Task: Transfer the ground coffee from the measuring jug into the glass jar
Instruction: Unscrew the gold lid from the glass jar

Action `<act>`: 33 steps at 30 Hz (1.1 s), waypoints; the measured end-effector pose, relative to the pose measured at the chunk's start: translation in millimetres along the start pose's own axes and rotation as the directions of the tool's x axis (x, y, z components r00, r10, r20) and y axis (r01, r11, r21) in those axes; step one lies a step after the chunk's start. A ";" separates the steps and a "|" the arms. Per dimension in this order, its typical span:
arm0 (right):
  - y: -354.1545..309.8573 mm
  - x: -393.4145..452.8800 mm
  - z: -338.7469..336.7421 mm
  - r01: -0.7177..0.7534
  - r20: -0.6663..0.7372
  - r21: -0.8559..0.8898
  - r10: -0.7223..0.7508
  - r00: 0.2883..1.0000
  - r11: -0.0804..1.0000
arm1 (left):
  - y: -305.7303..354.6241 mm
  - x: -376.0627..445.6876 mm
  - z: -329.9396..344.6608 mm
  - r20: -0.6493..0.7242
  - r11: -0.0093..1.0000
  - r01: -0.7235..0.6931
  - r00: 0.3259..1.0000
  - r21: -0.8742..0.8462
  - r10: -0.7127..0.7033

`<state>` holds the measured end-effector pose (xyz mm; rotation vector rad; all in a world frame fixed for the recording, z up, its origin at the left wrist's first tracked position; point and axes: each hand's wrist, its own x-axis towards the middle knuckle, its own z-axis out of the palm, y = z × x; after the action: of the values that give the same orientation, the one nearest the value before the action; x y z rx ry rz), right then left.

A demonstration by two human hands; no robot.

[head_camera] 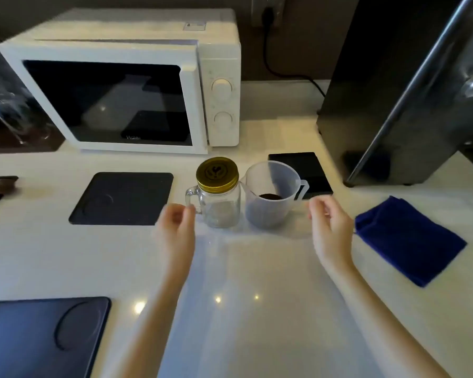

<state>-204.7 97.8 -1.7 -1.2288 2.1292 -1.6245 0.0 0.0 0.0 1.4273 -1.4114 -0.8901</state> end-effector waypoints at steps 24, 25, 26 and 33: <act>-1.0 42.1 35.3 -0.555 0.162 0.740 0.700 0.696 0.381 | -5.7 45.8 26.9 0.446 0.593 0.556 0.829 -0.583 -0.338; -1.9 39.3 33.3 -0.551 0.161 0.744 0.700 0.696 0.377 | -5.3 42.9 25.5 0.442 0.593 0.553 0.831 -0.585 -0.338; -3.4 36.0 30.7 -0.547 0.156 0.747 0.701 0.696 0.377 | -4.8 39.4 23.7 0.444 0.597 0.544 0.836 -0.589 -0.323; -16.8 0.7 6.5 -0.575 0.144 0.686 0.692 0.708 0.446 | -10.7 0.4 -1.2 0.525 0.605 0.542 0.820 -0.583 -0.229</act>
<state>-193.0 91.7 10.7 -0.0080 1.4486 -1.8525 4.7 -1.0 -9.7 0.9567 -0.8122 -1.8854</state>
